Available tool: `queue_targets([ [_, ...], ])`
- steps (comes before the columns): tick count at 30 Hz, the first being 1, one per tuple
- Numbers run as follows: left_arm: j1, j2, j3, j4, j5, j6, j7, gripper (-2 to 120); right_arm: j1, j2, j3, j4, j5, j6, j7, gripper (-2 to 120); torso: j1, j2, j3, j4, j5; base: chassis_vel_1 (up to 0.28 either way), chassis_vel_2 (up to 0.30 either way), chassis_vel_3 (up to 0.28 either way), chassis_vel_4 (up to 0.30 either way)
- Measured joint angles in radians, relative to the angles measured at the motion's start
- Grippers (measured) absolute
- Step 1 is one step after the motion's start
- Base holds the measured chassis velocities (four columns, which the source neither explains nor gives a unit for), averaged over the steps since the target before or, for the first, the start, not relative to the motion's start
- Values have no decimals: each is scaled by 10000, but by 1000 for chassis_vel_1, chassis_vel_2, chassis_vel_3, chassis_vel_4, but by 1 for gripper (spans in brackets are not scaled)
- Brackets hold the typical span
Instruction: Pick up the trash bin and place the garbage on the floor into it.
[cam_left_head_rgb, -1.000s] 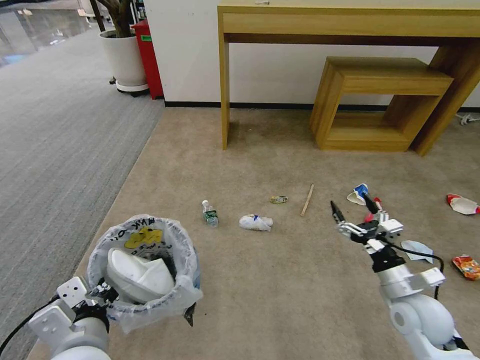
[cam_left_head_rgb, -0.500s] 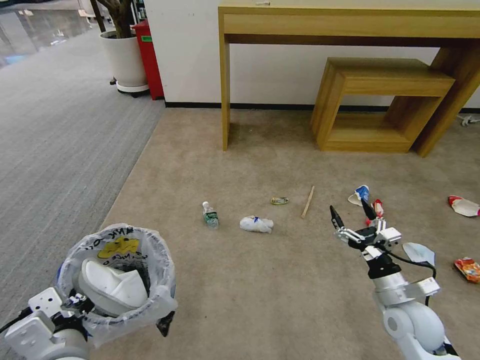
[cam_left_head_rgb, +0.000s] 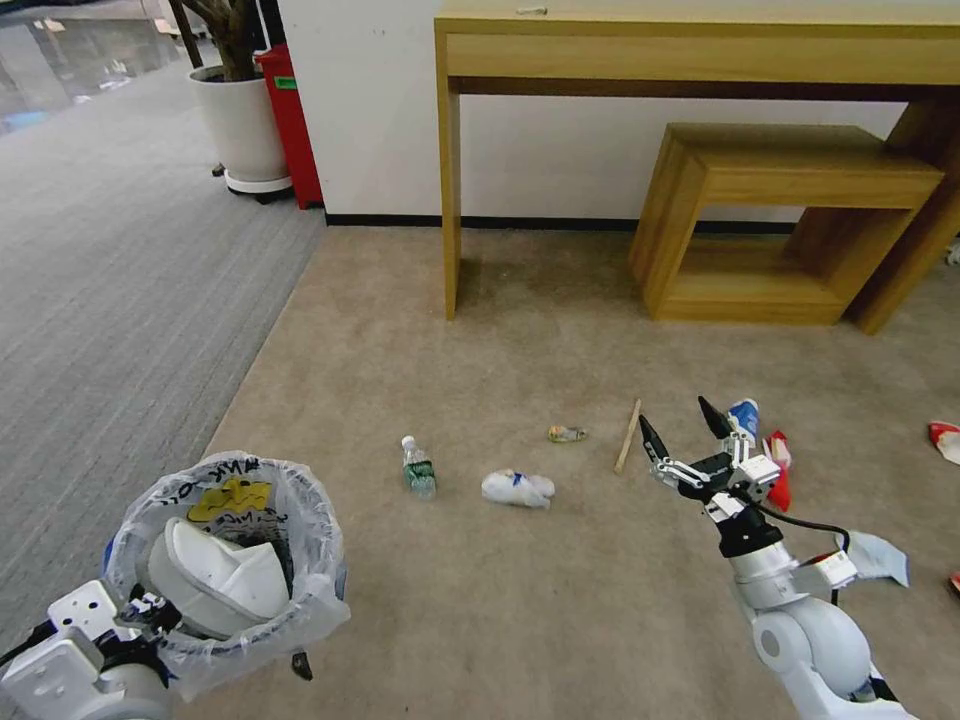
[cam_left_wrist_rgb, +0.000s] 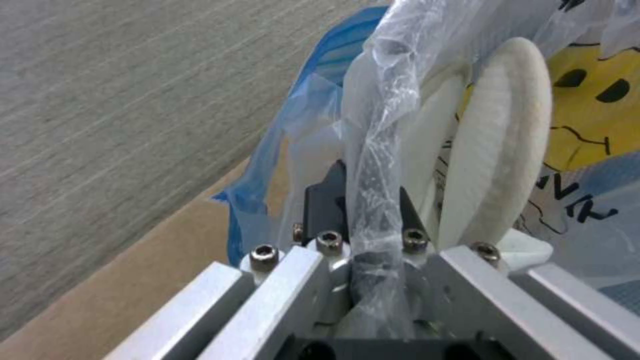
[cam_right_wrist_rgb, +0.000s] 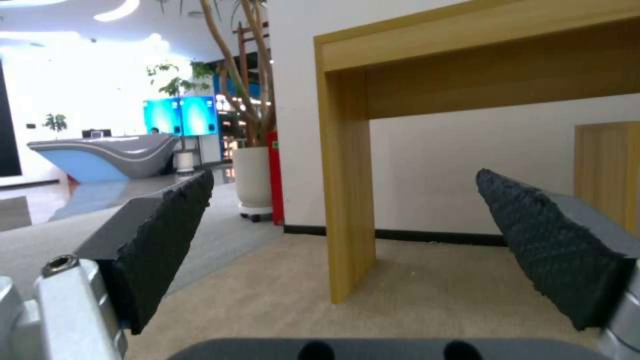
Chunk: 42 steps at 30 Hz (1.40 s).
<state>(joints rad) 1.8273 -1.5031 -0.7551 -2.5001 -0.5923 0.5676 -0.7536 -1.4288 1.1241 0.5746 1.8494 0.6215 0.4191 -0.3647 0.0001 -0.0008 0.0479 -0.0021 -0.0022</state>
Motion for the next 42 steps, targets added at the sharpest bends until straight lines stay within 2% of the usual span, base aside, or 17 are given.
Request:
queue_targets([
  [14, -35, 8, 61, 0, -49, -1, 26, 0, 52, -43, -240, -191, -79, 67, 270, 100, 1, 0, 0, -1, 0, -159, 156, 165, -167],
  [21, 110, -11, 76, 0, -48, -1, 38, 0, 136, -261, -711, -169, -541, -626, 1069, 100, 0, 0, -2, -1, 2, -39, 35, 39, -42],
  [24, 260, -69, 97, 0, 10, -25, 27, 0, 389, -413, -1184, -233, -657, -1411, 1484, 100, 0, 0, -3, -1, 1, 0, 0, 0, 0],
  [25, 260, -69, 97, 0, 10, -25, 27, 0, 389, -413, -1184, -233, -657, -1411, 1484, 100, 0, 0, -3, -1, 1, 0, 0, 0, 0],
  [27, 356, -138, 152, 0, 95, -46, 30, 0, 670, -504, -1748, -309, -482, -1993, 1683, 100, 0, 0, -2, -2, 0, 0, 0, 0, 0],
  [29, 369, -151, 159, 0, 114, -47, 33, 0, 725, -505, -1863, -326, -427, -2096, 1704, 100, 0, 0, -2, -1, 1, 0, 0, 0, 0],
  [33, 558, -316, 177, 0, 381, -70, 82, 0, 1594, -157, -3579, -661, 860, -3606, 2337, 100, 0, 0, -2, -1, 1, 0, 0, 0, 0],
  [34, 558, -316, 177, 0, 381, -70, 82, 0, 1594, -157, -3579, -661, 860, -3606, 2337, 100, 0, 0, -2, -1, 1, 0, 0, 0, 0],
  [37, 731, -457, 157, 0, 546, -86, 124, 0, 2510, 306, -4758, -903, 1908, -4973, 3344, 100, 0, 0, -1, 0, -1, 0, 0, 0, 0],
  [38, 731, -457, 157, 0, 546, -86, 124, 0, 2510, 306, -4758, -903, 1908, -4973, 3344, 100, 0, 0, -1, 0, -1, 0, 0, 0, 0],
  [40, 808, -577, 117, 0, 643, -102, 166, 0, 3249, 619, -5489, -1125, 2661, -5927, 4085, 100, 0, 0, 0, 0, 0, 0, 0, 0, 0],
  [41, 808, -577, 117, 0, 643, -102, 166, 0, 3249, 619, -5489, -1125, 2661, -5927, 4085, 100, 0, 0, 0, 0, 0, 0, 0, 0, 0],
  [42, 837, -631, 80, 0, 685, -103, 186, 0, 3623, 770, -5838, -1261, 3117, -6461, 4441, 100, 0, 0, -1, 0, -2, 0, 0, 0, 0],
])
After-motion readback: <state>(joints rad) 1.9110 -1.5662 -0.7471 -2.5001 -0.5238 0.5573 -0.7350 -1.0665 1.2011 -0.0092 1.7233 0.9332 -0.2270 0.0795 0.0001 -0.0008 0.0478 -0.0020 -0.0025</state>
